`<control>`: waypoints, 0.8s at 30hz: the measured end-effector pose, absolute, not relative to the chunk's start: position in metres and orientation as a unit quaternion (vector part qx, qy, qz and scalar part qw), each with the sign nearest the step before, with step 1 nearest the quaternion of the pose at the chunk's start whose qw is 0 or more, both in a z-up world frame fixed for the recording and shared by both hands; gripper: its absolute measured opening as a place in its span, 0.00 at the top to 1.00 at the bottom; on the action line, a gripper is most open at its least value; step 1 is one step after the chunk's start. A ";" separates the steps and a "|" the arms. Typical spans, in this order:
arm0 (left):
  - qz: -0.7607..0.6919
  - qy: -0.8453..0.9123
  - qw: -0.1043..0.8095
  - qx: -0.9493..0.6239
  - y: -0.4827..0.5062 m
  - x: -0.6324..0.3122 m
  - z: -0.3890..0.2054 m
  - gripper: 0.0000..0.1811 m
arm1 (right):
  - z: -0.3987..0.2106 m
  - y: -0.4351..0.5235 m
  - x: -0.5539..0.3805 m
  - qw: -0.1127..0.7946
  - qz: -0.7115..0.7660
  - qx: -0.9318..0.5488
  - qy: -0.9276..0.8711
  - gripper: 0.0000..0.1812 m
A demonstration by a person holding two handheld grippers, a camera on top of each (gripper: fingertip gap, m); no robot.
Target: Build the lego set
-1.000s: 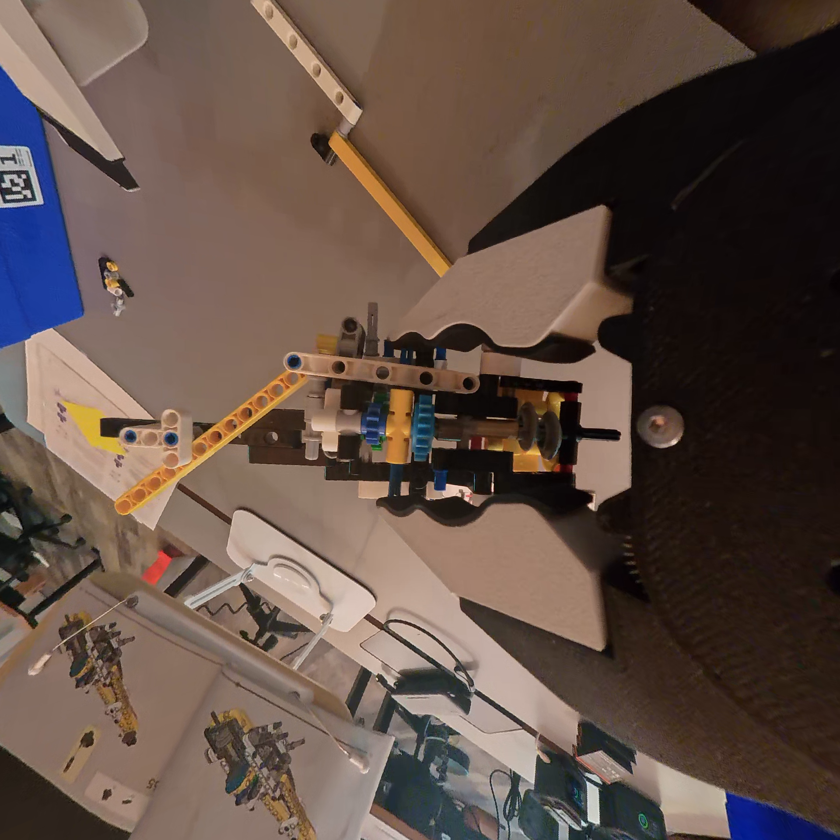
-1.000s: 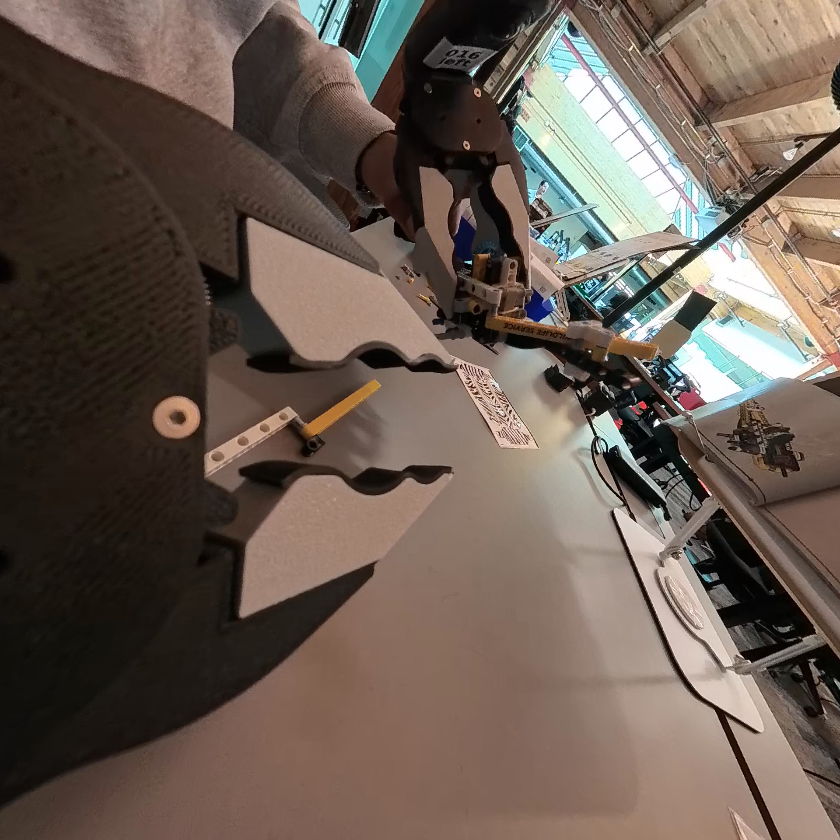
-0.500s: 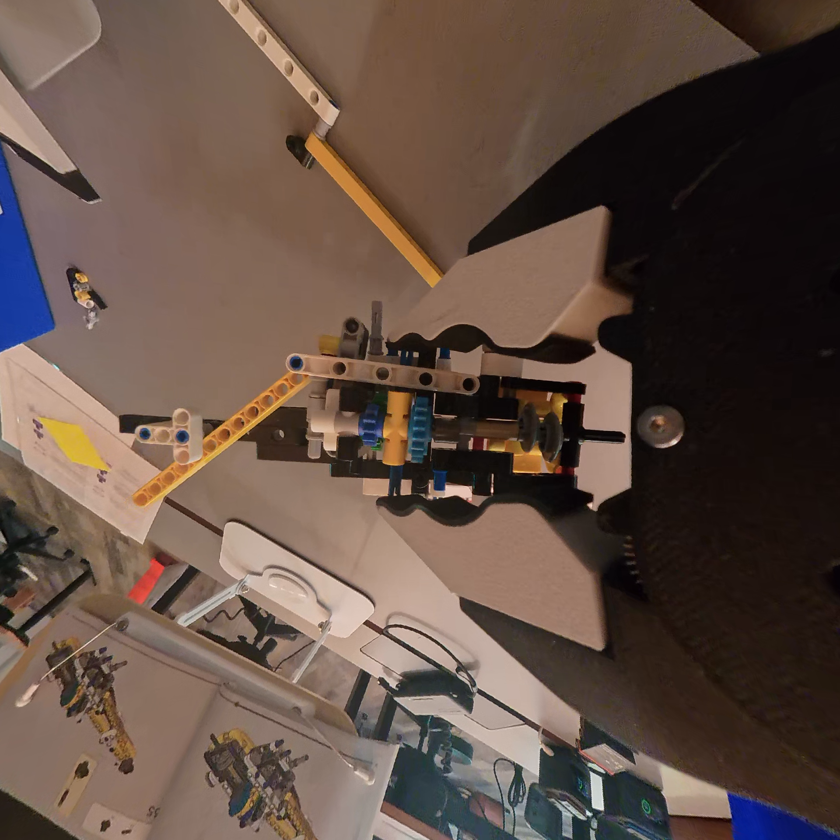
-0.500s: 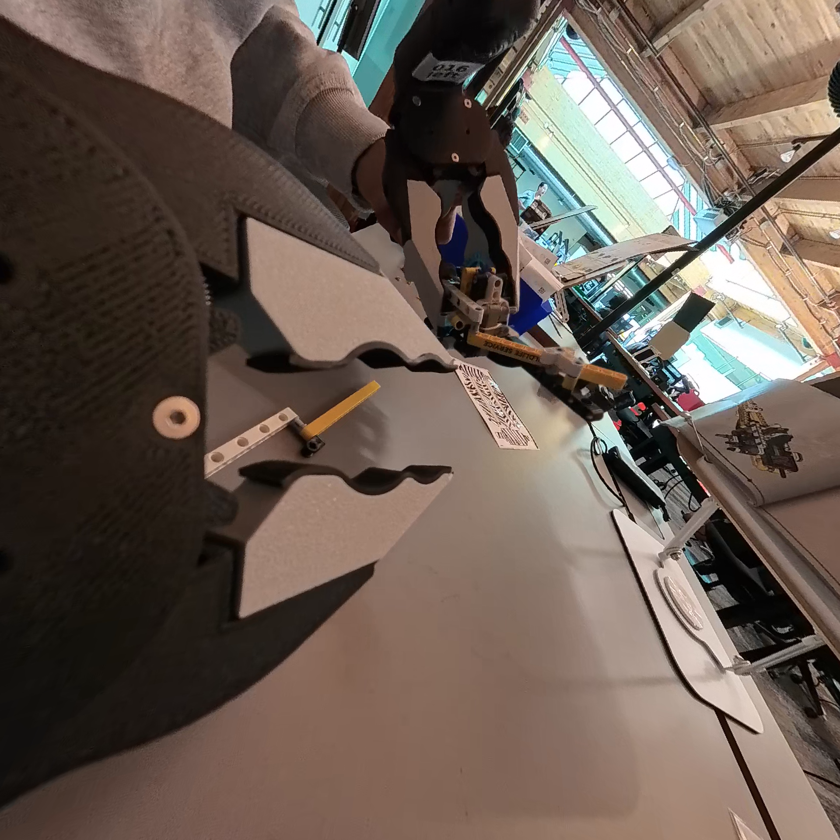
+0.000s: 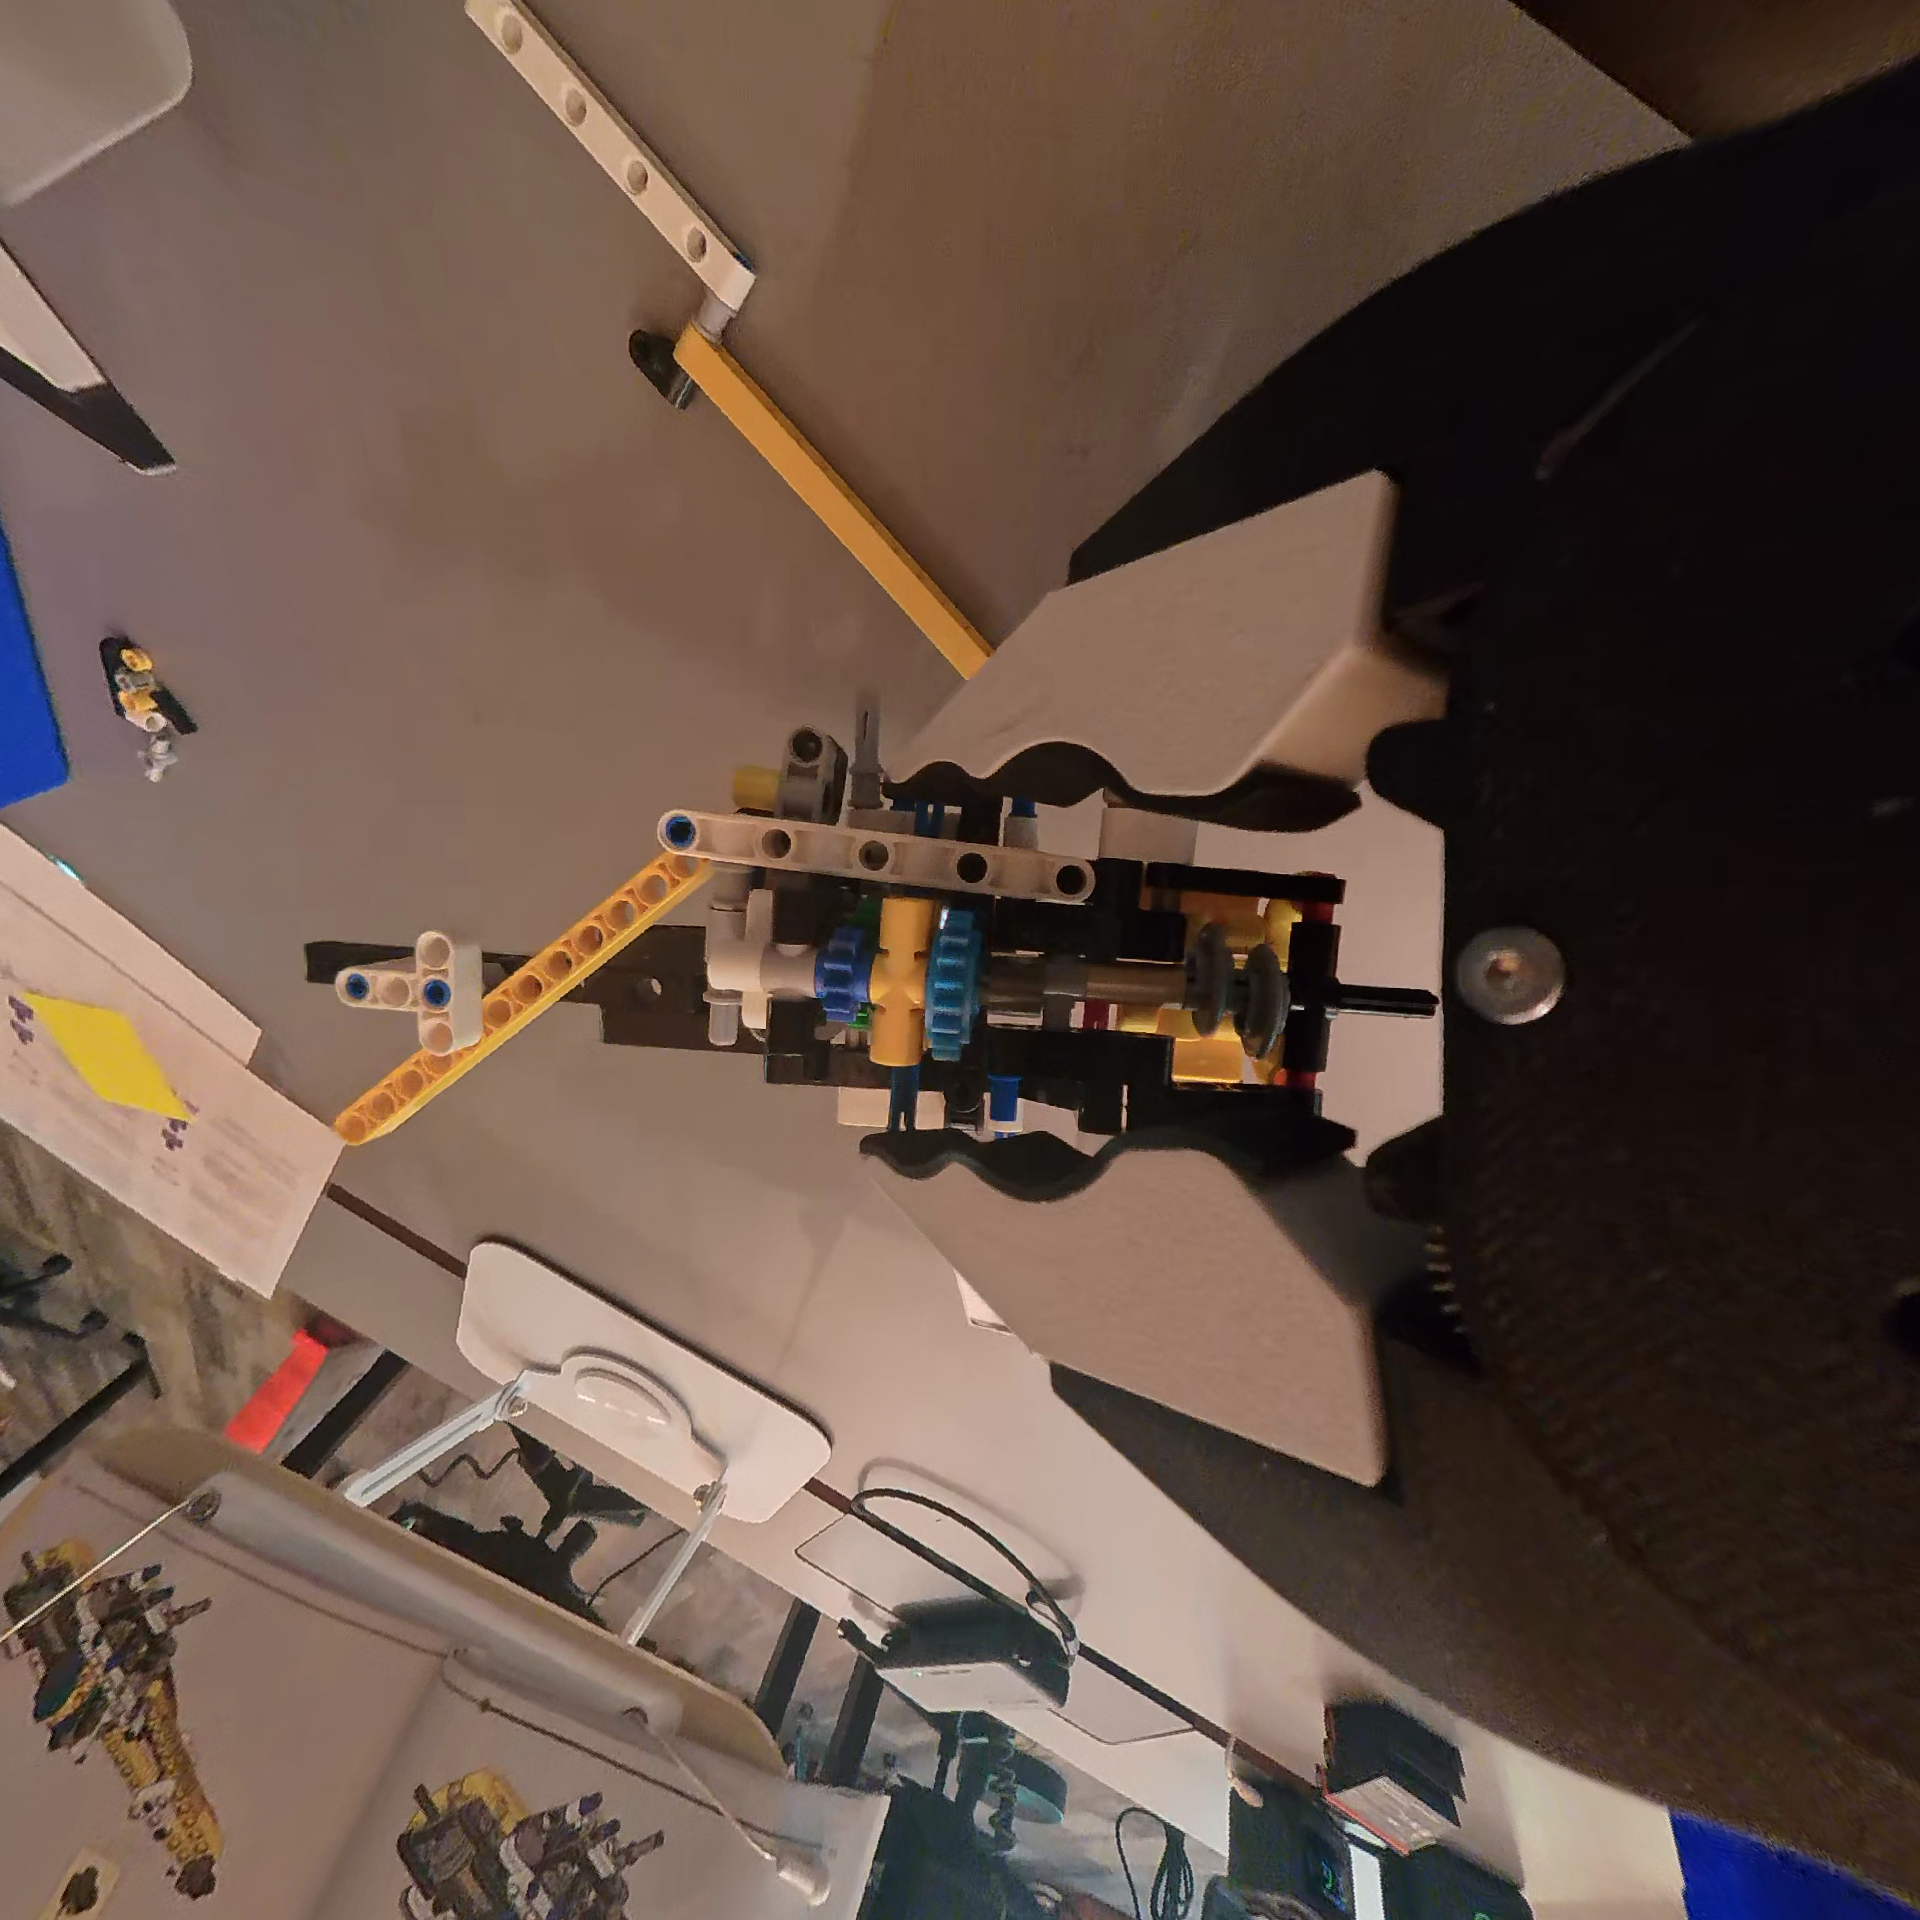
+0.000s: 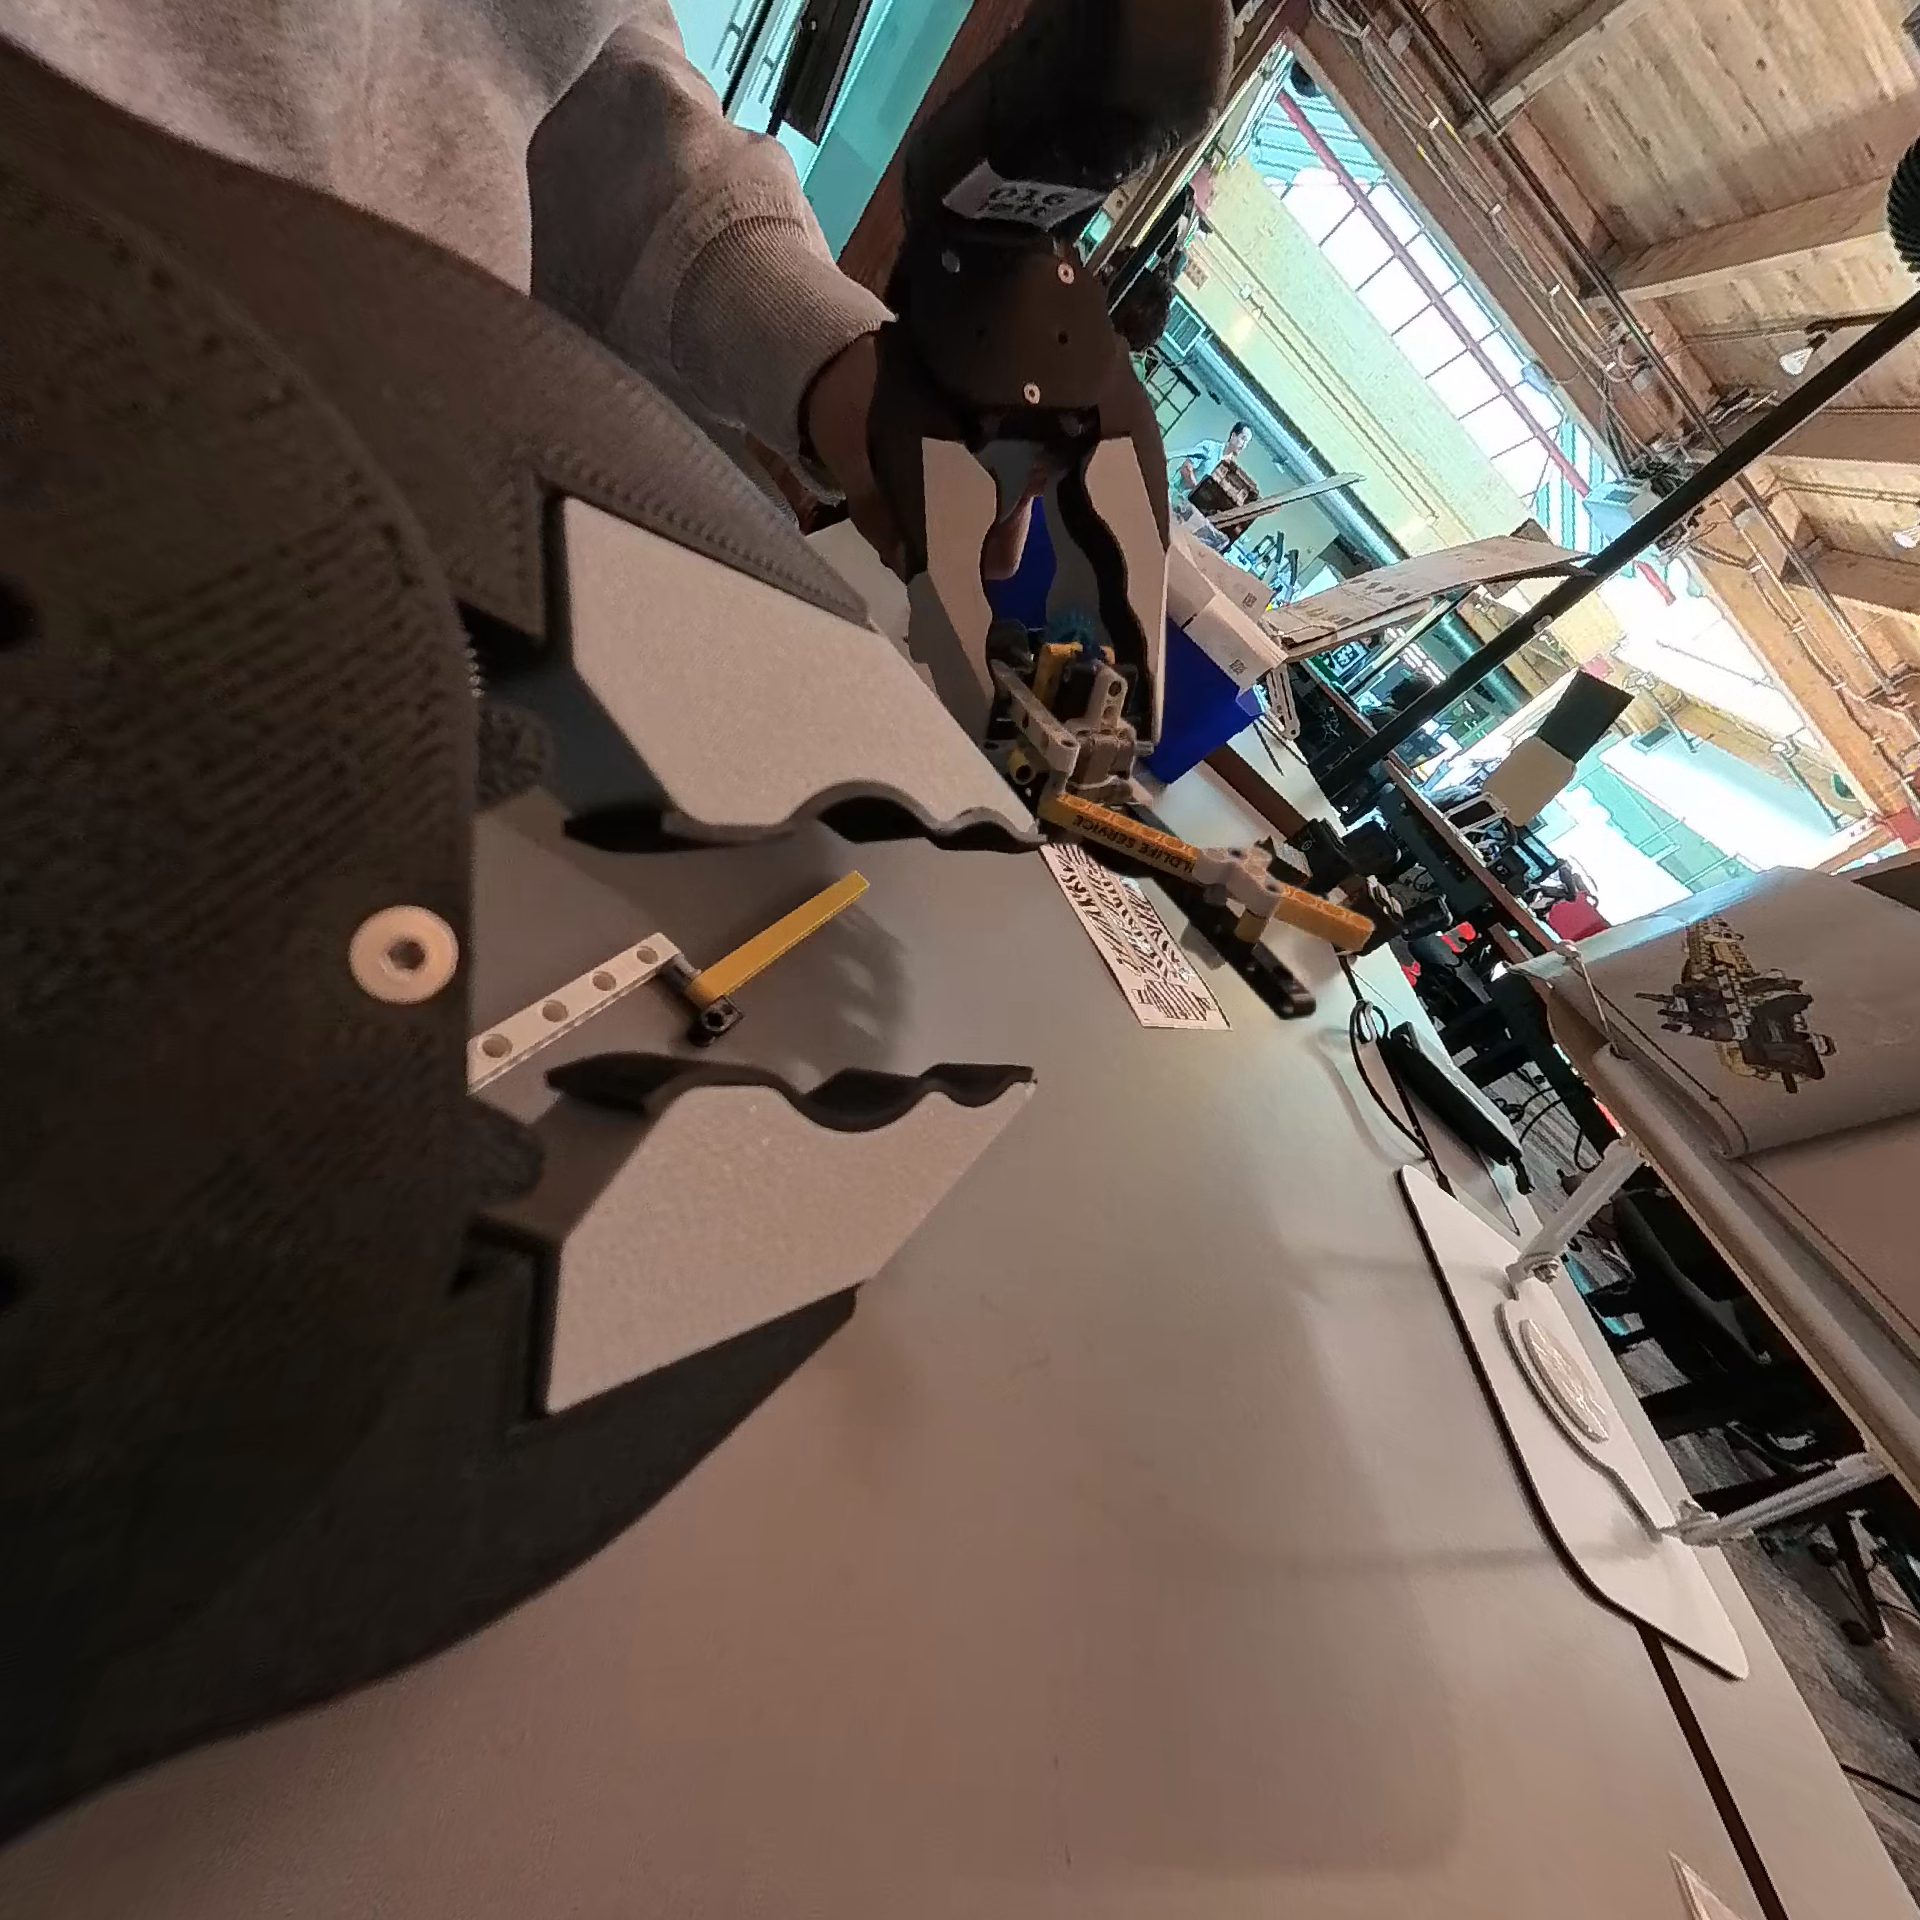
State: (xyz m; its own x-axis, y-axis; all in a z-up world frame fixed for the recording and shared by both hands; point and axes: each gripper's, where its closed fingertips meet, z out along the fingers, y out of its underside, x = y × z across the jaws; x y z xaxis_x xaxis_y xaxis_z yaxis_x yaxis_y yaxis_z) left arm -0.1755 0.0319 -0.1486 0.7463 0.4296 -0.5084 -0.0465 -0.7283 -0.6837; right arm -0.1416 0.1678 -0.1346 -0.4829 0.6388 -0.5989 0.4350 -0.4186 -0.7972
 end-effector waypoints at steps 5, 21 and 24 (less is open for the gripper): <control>0.330 -0.120 0.349 -0.869 0.030 -0.177 -0.156 0.66 | -0.135 0.168 -0.142 0.076 0.676 -0.503 -0.534 0.79; 0.318 -0.127 0.342 -0.875 0.027 -0.179 -0.168 0.66 | -0.135 0.168 -0.142 0.074 0.676 -0.503 -0.533 0.79; 0.316 -0.127 0.342 -0.876 0.027 -0.178 -0.169 0.66 | -0.135 0.168 -0.142 0.074 0.676 -0.503 -0.533 0.79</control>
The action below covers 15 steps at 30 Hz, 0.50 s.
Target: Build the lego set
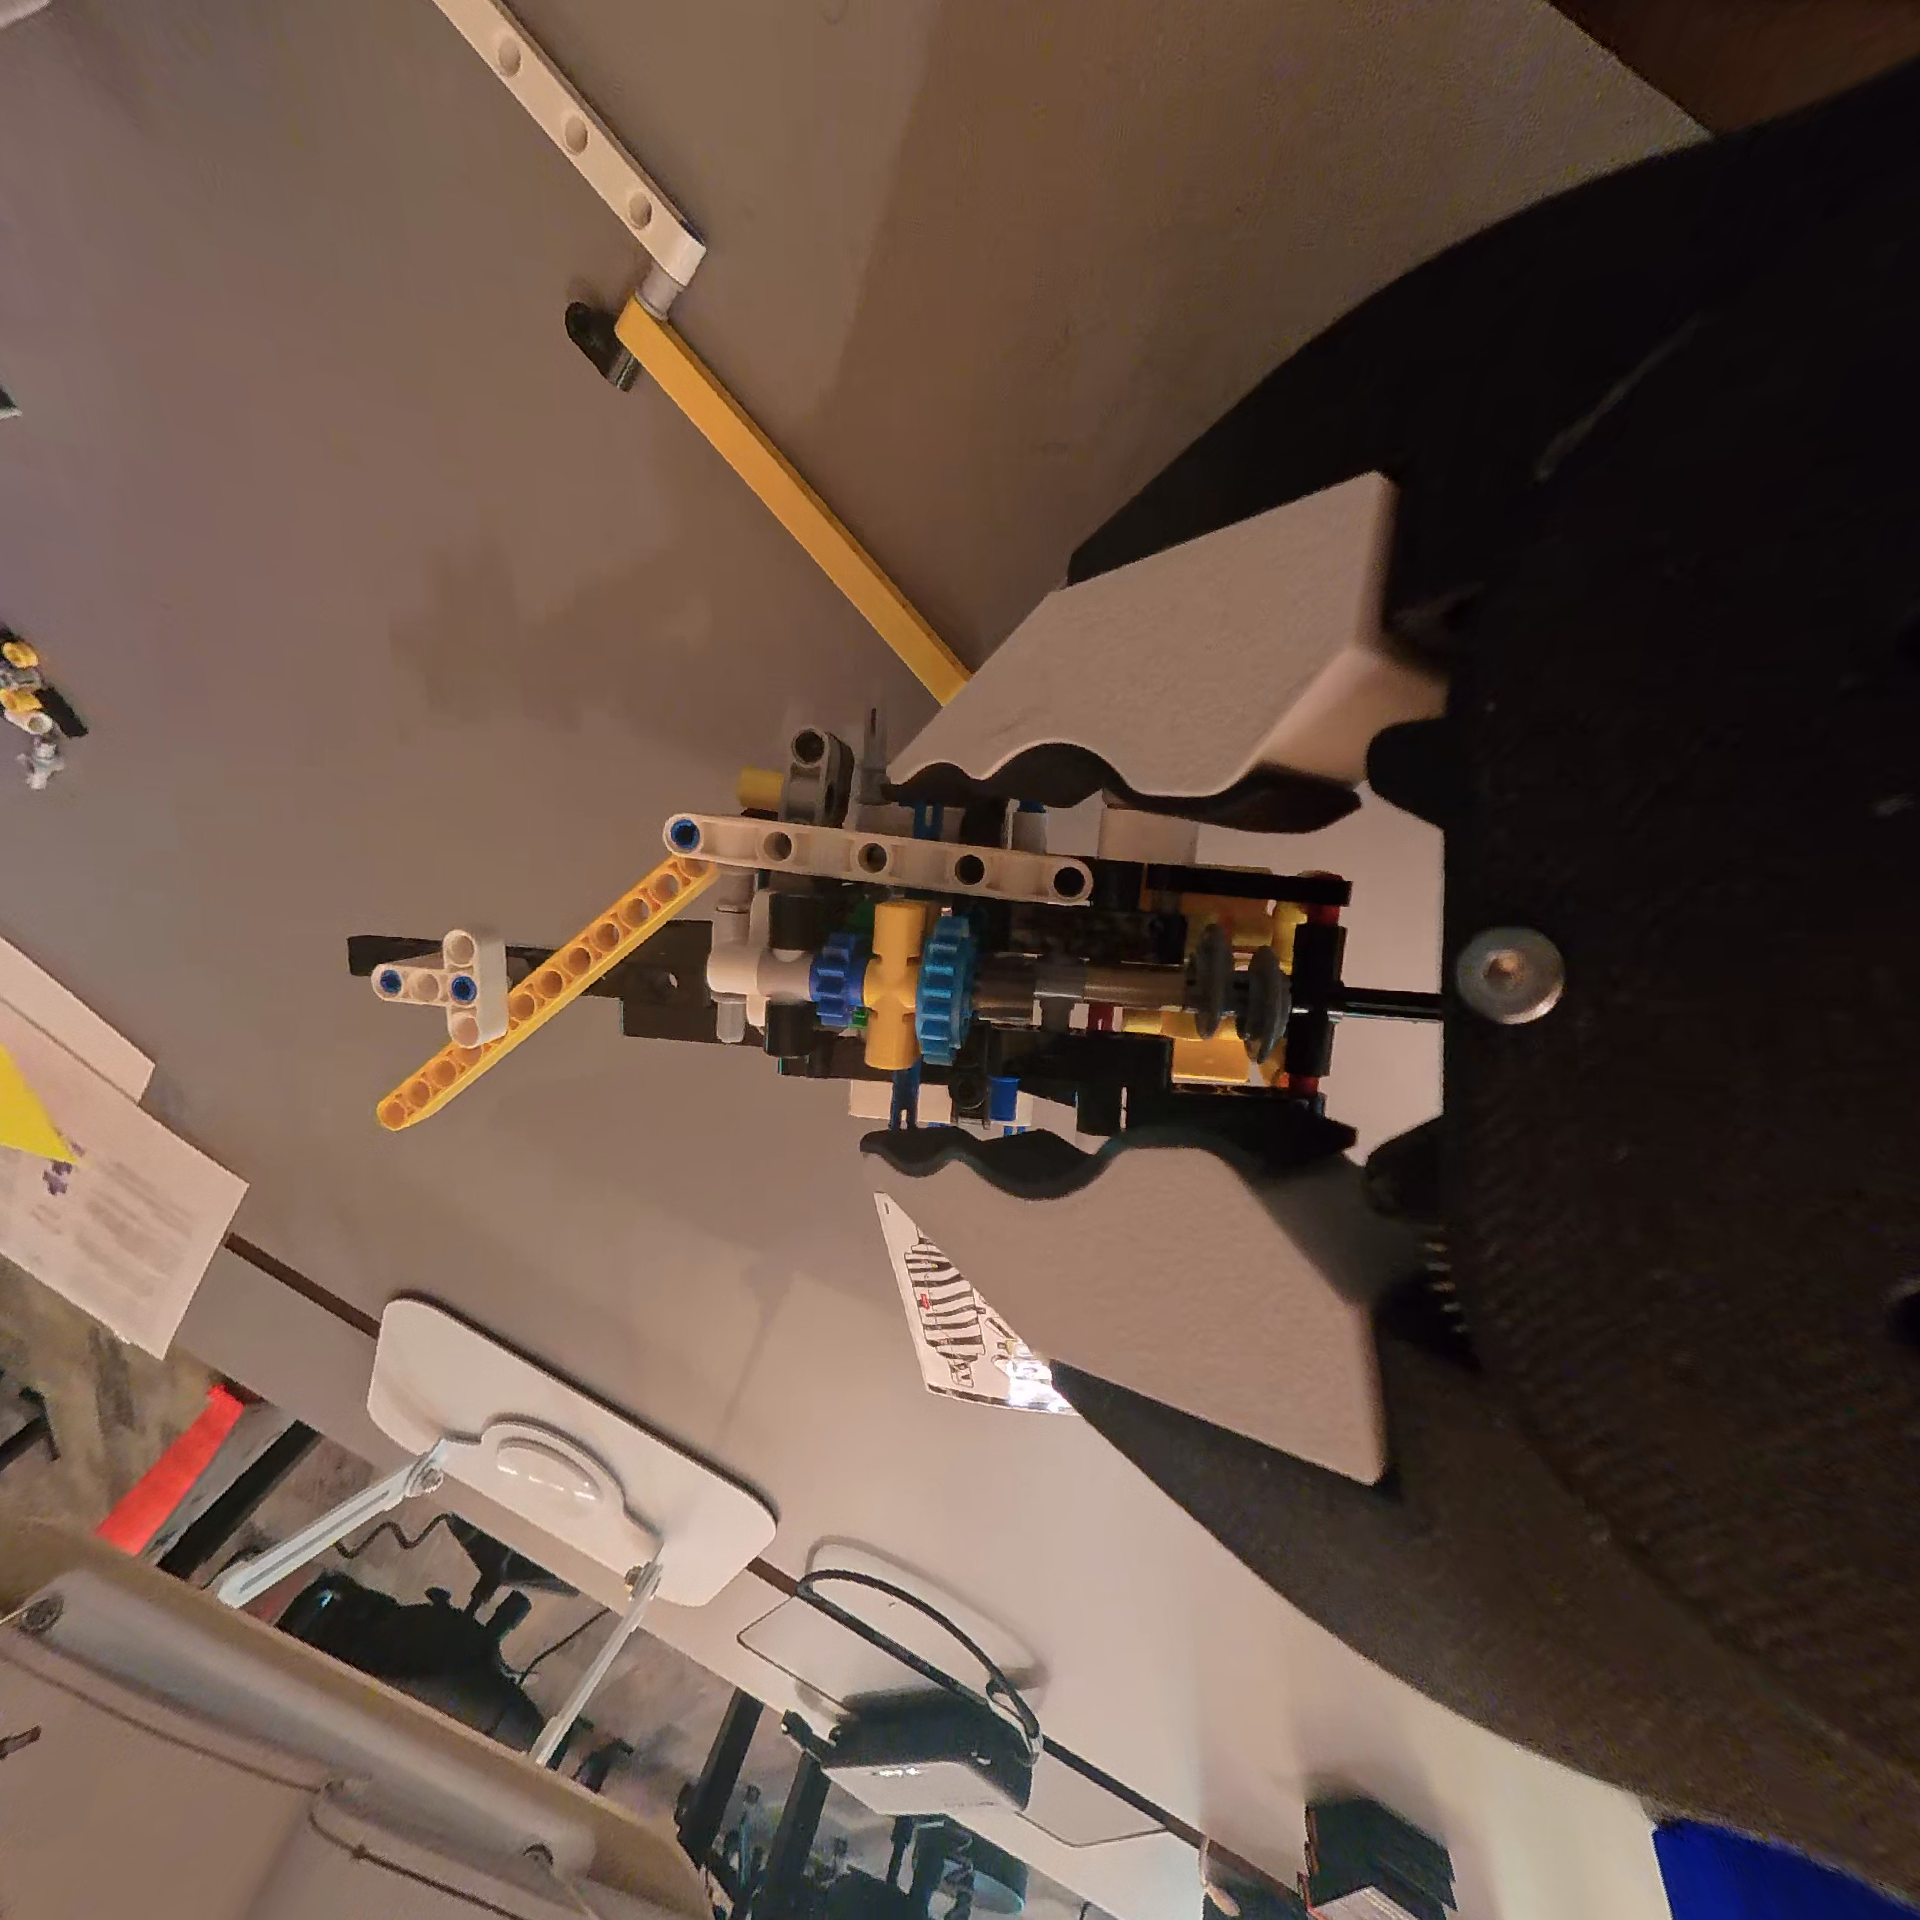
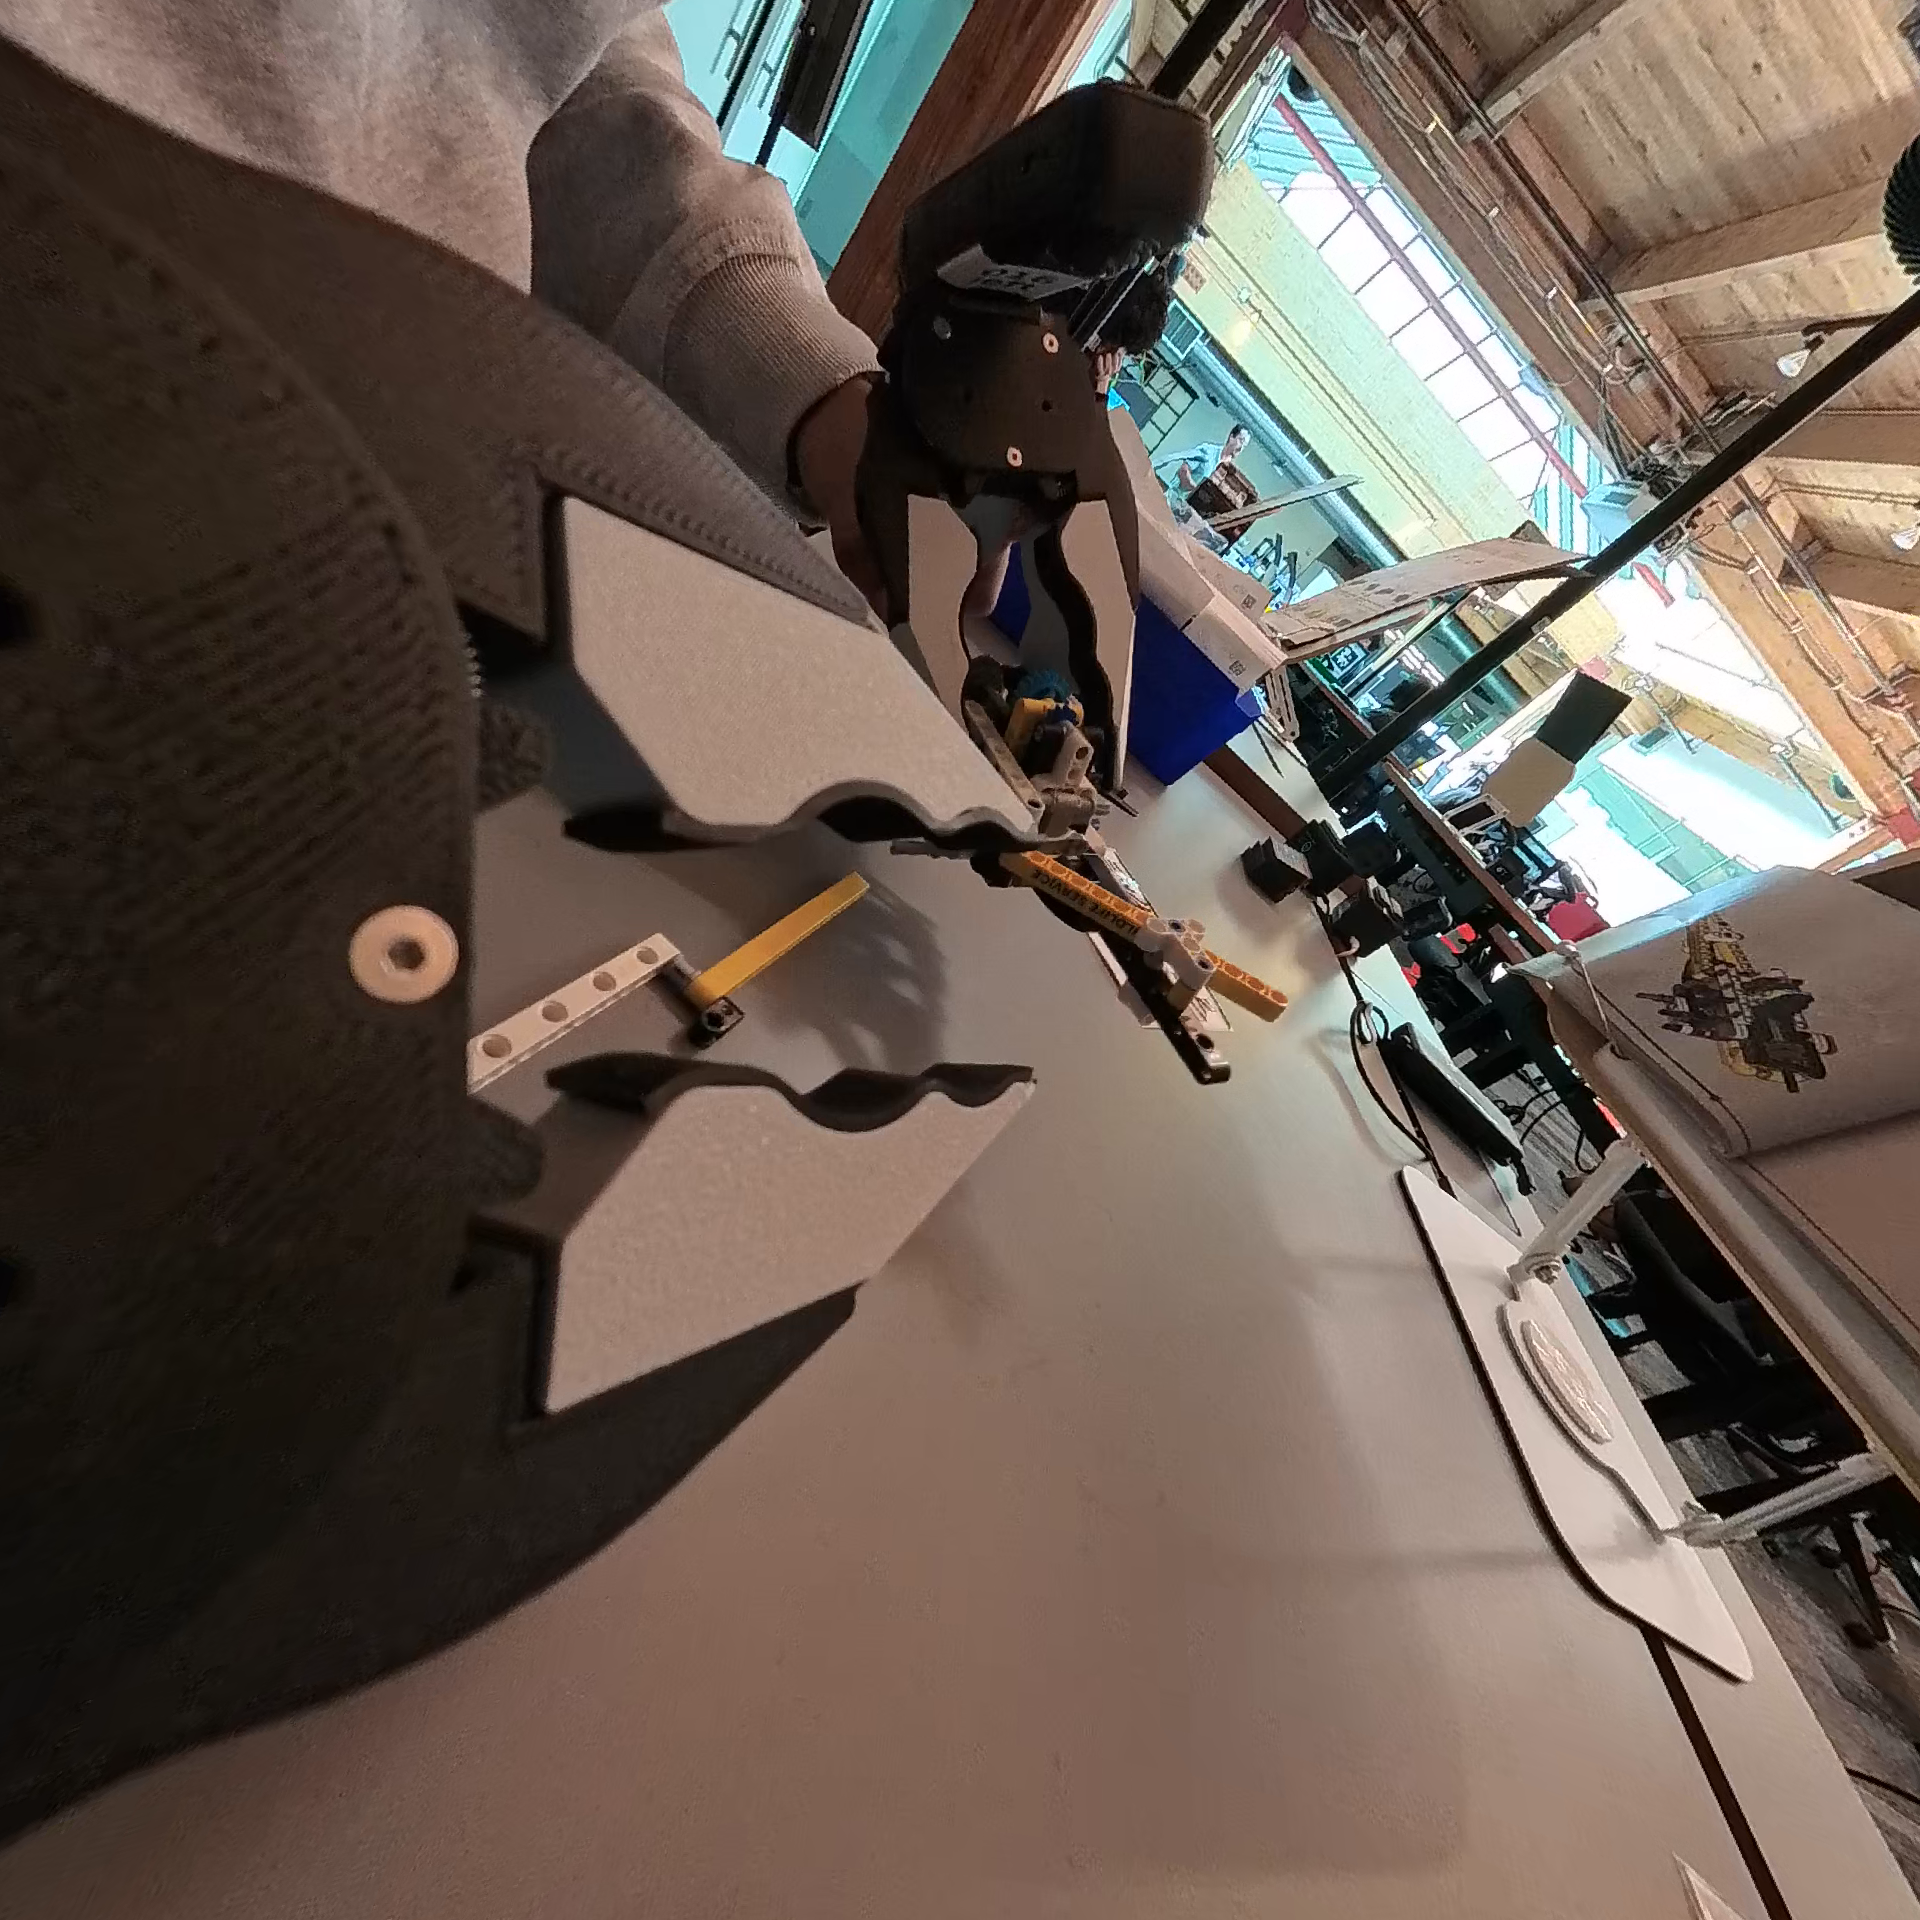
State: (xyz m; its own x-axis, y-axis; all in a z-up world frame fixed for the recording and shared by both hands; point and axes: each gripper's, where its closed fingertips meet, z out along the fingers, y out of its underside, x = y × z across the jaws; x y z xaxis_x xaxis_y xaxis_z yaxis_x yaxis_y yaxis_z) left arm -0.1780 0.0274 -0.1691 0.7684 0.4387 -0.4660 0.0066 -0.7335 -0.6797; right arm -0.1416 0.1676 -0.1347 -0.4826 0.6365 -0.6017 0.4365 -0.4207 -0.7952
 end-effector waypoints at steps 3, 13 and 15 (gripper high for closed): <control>0.315 -0.127 0.341 -0.877 0.028 -0.178 -0.170 0.66 | -0.135 0.168 -0.142 0.074 0.676 -0.503 -0.533 0.79; 0.314 -0.127 0.335 -0.880 0.026 -0.178 -0.175 0.67 | -0.135 0.168 -0.142 0.072 0.677 -0.504 -0.532 0.79; 0.314 -0.126 0.334 -0.880 0.026 -0.178 -0.176 0.67 | -0.135 0.167 -0.142 0.071 0.677 -0.504 -0.532 0.79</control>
